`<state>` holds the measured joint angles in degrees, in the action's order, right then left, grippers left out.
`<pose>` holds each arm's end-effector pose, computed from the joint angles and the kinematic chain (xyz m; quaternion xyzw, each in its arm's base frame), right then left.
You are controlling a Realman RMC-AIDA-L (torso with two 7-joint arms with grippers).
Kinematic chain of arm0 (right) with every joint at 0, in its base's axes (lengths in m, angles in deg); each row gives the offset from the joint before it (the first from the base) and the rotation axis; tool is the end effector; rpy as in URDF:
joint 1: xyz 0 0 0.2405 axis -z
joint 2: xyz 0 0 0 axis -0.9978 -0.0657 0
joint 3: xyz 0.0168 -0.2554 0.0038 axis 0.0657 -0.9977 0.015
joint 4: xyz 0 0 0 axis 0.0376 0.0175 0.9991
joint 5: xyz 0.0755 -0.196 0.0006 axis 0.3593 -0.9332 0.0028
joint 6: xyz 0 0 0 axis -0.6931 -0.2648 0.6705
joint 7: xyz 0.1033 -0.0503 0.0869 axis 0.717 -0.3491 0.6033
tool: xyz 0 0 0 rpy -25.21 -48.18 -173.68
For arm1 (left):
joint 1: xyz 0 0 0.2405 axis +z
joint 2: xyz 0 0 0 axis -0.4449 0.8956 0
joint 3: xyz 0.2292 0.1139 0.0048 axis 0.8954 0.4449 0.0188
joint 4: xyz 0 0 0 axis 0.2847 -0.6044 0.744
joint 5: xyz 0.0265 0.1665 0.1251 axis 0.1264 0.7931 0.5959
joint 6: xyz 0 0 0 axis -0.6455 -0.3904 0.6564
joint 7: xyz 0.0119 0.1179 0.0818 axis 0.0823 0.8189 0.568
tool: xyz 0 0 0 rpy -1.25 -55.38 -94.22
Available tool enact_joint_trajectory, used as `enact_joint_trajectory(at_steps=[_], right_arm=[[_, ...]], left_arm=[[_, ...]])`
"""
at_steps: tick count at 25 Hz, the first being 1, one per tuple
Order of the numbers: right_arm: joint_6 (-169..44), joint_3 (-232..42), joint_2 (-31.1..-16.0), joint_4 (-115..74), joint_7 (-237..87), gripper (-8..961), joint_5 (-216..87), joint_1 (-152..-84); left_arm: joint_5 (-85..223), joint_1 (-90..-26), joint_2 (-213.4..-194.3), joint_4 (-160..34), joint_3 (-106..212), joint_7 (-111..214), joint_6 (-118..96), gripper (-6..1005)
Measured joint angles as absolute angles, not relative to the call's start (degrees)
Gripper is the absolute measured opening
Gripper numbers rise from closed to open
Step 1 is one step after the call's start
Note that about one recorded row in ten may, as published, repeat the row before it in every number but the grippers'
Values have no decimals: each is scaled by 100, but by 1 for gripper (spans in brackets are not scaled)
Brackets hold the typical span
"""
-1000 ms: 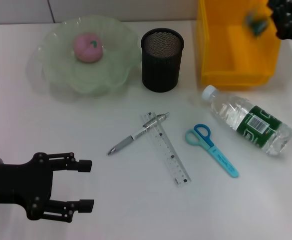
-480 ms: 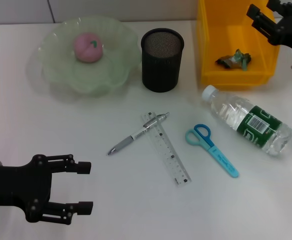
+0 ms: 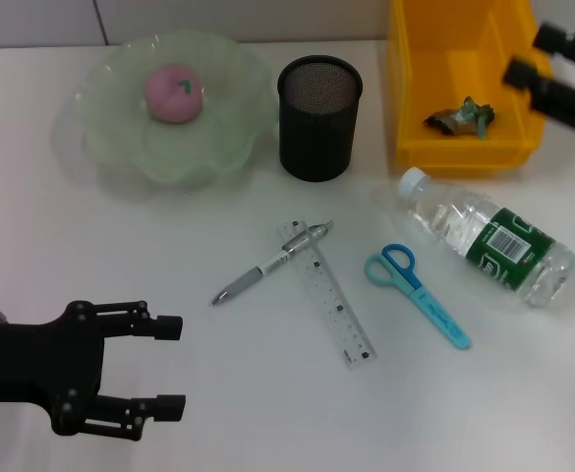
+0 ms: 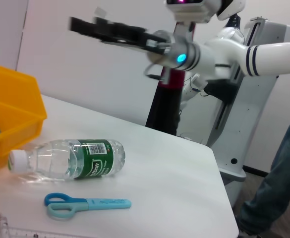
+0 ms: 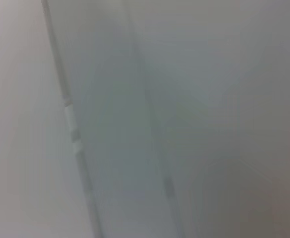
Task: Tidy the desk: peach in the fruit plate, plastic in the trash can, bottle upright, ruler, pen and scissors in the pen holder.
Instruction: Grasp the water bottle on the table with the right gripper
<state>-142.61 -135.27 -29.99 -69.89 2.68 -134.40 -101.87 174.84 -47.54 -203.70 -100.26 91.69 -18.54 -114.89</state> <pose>0.2604 0.3103 0.0716 -0.8633 0.1856 0.3868 0.2660 -0.2921 0.2420 0.0242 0.9575 0.1539 0.2432 0.0183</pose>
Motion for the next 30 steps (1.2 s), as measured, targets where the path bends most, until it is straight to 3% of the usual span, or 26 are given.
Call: enact_joint_trajectory(at_steps=[7, 16, 22, 30], right_arm=[[-16103, -12805, -2992, -8237, 1368, 718, -15393, -10153], [-16543, -12634, -2992, -9508, 2400, 735, -16622, -10273], [-16569, -13251, -2995, -10750, 4131, 747, -18209, -11048], [-15884, -14112, -2994, -10546, 5026, 763, -19611, -11645]], left_arm=[[17501, -4812, -20425, -10026, 9200, -1854, -11447, 827], [17510, -4960, -20464, -10024, 9213, -1997, -11300, 827], [17585, -5007, -20498, -10017, 9213, -2022, -11282, 827], [17615, -5016, -20521, -10017, 9212, -2022, -11239, 827]])
